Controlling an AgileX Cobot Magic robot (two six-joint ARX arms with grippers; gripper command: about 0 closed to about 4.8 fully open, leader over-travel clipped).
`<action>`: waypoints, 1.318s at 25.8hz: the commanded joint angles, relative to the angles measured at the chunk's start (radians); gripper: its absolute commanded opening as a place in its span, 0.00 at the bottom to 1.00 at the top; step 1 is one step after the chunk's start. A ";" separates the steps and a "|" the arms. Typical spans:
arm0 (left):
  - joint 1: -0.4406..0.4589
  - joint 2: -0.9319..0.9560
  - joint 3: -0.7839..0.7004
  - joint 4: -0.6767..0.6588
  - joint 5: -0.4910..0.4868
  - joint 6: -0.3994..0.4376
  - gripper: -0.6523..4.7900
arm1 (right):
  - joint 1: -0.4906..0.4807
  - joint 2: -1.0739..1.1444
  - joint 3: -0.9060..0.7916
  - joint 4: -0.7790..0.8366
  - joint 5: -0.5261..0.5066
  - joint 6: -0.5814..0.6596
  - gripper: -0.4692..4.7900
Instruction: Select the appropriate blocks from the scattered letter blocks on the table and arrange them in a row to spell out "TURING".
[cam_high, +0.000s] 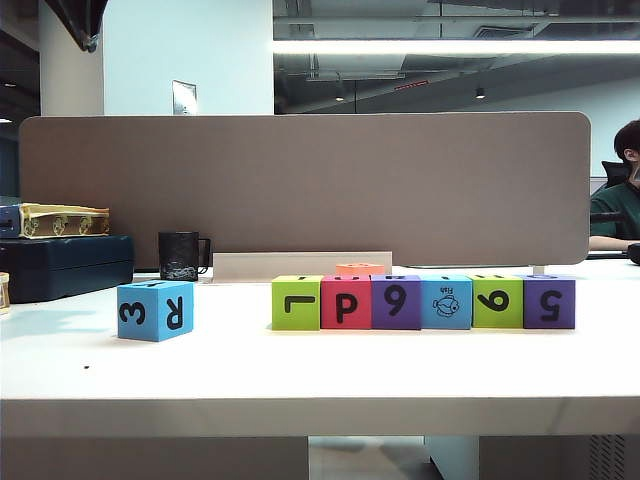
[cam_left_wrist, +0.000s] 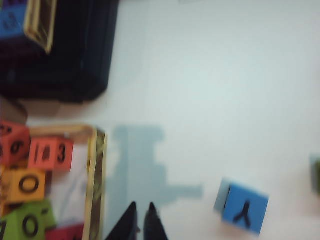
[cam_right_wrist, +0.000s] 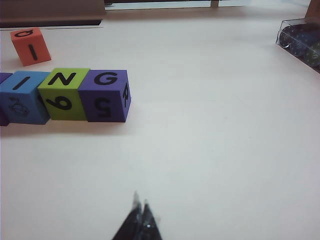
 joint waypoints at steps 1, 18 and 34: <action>0.000 -0.132 -0.124 0.260 -0.005 0.000 0.15 | -0.001 0.001 -0.002 0.001 0.002 -0.003 0.09; 0.084 -0.779 -1.116 0.866 -0.004 0.018 0.15 | 0.000 0.001 -0.002 0.001 0.002 -0.002 0.09; 0.178 -1.337 -1.749 1.088 0.040 -0.008 0.15 | 0.000 0.001 -0.002 0.001 0.002 -0.002 0.09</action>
